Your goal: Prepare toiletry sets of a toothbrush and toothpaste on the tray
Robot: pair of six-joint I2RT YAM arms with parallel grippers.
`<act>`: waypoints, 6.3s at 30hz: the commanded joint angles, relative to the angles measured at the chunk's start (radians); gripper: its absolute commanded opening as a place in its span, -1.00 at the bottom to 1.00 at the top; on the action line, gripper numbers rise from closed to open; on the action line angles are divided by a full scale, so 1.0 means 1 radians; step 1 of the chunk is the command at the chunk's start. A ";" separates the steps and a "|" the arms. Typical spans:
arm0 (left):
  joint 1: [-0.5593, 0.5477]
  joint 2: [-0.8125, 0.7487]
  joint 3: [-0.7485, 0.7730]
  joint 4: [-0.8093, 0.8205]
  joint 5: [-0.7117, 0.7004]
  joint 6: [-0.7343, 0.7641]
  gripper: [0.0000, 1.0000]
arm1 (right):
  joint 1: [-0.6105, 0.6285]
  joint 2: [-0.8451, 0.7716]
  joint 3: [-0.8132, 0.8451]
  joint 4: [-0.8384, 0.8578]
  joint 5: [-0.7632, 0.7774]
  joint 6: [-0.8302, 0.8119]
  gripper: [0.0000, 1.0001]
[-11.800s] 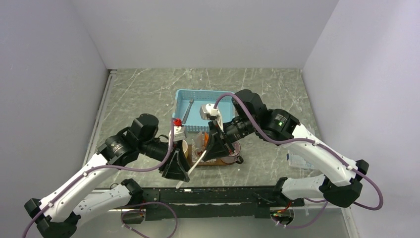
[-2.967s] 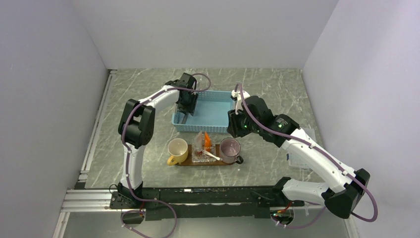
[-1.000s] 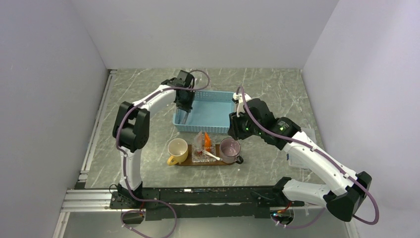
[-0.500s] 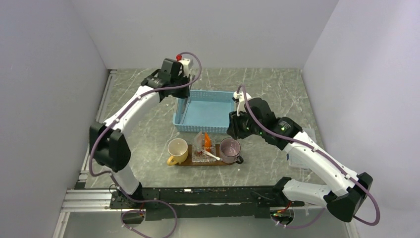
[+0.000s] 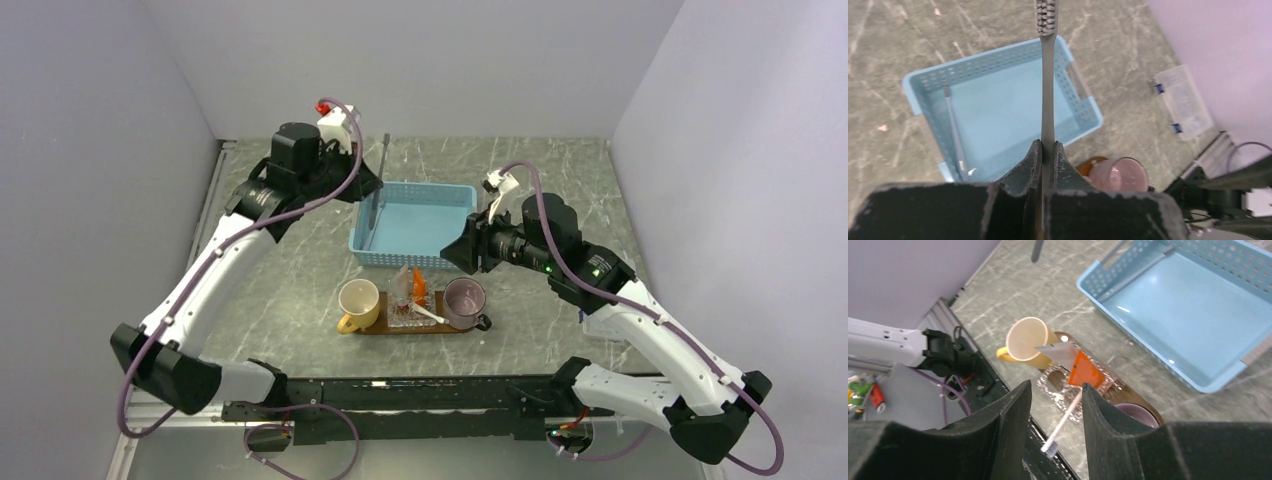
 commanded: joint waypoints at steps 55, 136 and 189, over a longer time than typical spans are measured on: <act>-0.003 -0.767 -0.752 0.668 0.439 -0.789 -1.00 | 0.428 0.134 -0.180 0.830 0.030 0.306 -0.85; -0.003 -0.704 -0.518 -0.109 0.816 -0.059 -0.17 | 0.422 0.151 -0.026 0.060 -0.373 -0.179 -1.00; -0.414 -0.610 -0.261 -0.408 -0.153 -0.153 -1.00 | 0.406 -0.100 -0.174 0.075 0.137 -0.087 0.19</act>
